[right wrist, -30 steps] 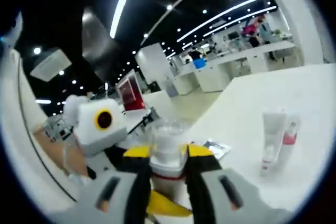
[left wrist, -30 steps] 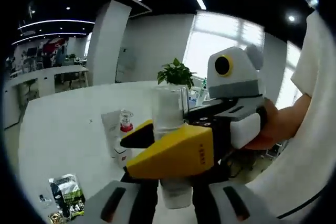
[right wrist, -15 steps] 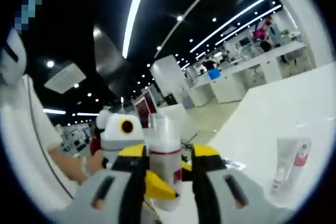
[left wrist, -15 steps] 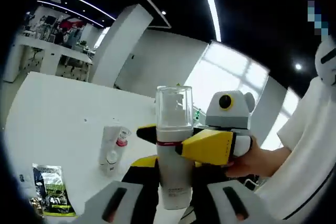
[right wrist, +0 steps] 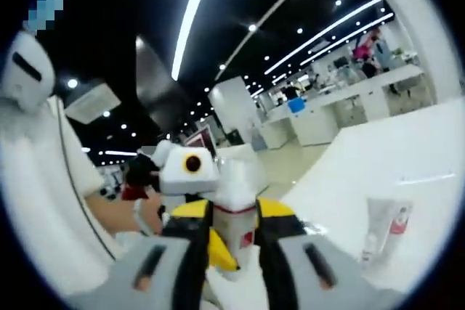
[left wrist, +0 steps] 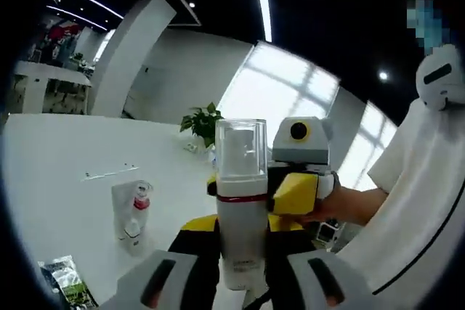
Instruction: Arrange the skincare products in the storage area until every visible bottle or jar stands upright without overlapping.
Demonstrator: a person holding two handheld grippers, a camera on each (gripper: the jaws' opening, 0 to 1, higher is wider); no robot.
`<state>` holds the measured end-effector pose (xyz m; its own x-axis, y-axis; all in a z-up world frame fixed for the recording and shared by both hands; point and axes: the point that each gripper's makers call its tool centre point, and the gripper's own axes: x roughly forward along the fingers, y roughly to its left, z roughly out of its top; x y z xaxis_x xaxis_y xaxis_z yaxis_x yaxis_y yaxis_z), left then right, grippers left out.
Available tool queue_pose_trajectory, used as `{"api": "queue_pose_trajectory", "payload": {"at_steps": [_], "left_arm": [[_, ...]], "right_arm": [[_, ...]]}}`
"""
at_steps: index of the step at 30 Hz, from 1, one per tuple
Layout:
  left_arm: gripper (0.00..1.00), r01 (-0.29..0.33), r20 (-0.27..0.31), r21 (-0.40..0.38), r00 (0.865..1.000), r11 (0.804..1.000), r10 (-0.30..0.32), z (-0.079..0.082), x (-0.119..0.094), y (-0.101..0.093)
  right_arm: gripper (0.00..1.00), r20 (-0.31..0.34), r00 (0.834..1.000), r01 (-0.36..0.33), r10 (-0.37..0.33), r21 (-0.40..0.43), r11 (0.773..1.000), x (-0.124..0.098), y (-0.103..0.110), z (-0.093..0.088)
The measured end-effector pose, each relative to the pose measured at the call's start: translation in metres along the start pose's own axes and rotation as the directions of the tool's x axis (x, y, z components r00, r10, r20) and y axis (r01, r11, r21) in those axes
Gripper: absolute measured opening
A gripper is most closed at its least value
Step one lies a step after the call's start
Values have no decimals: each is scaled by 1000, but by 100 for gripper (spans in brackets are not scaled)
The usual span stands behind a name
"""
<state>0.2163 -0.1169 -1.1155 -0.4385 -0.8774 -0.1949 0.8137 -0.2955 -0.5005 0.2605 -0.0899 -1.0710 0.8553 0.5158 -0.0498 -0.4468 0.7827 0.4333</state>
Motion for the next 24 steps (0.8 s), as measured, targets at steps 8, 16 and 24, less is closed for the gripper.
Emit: {"api": "queue_pose_trajectory", "payload": {"at_steps": [8, 16, 24], "left_arm": [[22, 53, 32, -13, 998, 999, -52, 8, -2, -12], [22, 105, 84, -52, 991, 993, -101, 4, -17, -30], [28, -238, 80, 66, 969, 969, 233, 1, -25, 13]], "right_arm": [[29, 14, 998, -67, 67, 28, 997, 1, 5, 3], [23, -55, 966, -249, 252, 61, 967, 18, 33, -1], [22, -72, 997, 2, -1, 5, 1000, 37, 5, -11]]}}
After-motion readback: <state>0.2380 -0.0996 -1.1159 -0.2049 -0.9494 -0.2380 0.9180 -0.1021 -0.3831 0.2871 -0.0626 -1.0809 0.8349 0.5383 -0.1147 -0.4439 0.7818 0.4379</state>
